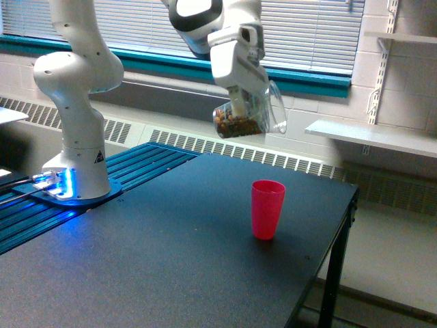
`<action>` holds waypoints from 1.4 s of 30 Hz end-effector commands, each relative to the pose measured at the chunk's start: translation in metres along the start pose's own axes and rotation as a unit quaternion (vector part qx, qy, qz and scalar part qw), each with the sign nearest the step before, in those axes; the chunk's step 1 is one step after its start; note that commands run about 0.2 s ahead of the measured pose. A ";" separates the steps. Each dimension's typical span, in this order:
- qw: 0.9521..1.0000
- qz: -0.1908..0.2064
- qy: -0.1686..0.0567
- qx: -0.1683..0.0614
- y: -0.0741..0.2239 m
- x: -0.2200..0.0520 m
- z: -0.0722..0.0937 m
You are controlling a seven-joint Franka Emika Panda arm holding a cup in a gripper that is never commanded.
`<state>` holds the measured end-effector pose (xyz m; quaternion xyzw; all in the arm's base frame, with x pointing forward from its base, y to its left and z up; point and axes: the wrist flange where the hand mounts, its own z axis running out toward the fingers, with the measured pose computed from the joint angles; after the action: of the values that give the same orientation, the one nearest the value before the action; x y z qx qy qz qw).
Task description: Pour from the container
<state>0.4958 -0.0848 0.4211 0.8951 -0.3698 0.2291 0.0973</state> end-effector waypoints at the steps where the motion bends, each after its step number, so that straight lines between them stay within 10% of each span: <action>1: 1.000 0.016 -0.005 0.005 -0.013 -0.032 0.000; 42: 0.994 -0.067 -0.076 -0.042 -0.071 -0.136 0.040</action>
<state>0.4708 0.0235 0.3216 0.9227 -0.3377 0.1423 0.1196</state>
